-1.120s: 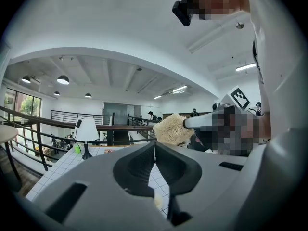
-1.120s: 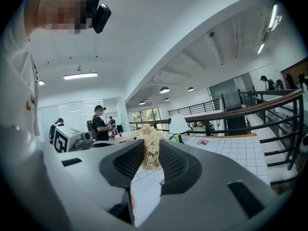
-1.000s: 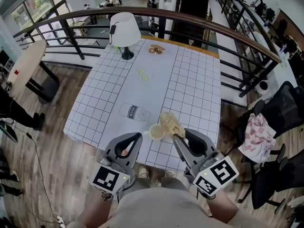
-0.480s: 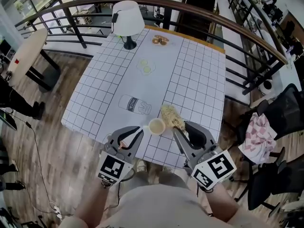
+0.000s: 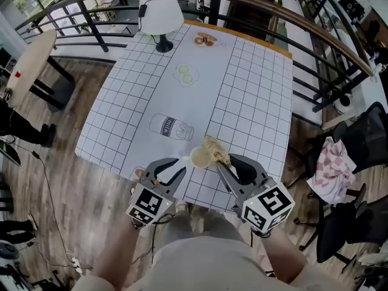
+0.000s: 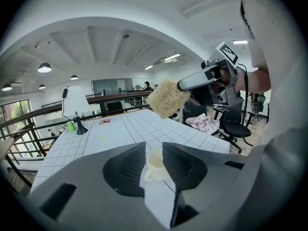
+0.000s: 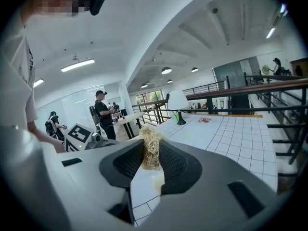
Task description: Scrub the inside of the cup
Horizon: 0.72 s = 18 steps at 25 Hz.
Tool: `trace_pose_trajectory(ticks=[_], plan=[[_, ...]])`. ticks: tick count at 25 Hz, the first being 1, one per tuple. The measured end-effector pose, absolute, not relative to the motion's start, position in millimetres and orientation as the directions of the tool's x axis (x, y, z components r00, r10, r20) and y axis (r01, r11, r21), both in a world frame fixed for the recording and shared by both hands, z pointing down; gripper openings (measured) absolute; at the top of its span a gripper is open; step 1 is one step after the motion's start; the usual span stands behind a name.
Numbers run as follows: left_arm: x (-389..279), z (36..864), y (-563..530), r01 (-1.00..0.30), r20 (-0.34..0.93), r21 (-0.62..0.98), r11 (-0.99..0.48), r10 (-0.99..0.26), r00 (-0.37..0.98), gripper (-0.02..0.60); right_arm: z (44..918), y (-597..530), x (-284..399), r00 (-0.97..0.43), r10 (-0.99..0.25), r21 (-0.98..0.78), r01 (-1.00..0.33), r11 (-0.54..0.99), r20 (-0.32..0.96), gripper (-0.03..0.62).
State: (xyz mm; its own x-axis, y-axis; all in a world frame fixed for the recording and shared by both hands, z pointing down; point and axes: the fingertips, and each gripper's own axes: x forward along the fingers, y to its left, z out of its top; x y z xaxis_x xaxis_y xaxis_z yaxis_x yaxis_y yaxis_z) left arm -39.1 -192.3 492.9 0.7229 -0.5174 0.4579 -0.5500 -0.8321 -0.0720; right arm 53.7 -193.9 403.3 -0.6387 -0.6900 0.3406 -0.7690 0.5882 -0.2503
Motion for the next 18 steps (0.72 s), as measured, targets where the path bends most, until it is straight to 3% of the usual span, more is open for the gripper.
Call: trace_pose_trajectory(ticks=[18], plan=[[-31.4, 624.7, -221.7, -0.437, 0.624, 0.001, -0.900, -0.341, 0.703, 0.109, 518.6, -218.2, 40.9, -0.646, -0.485, -0.339, -0.743, 0.577, 0.590, 0.100]])
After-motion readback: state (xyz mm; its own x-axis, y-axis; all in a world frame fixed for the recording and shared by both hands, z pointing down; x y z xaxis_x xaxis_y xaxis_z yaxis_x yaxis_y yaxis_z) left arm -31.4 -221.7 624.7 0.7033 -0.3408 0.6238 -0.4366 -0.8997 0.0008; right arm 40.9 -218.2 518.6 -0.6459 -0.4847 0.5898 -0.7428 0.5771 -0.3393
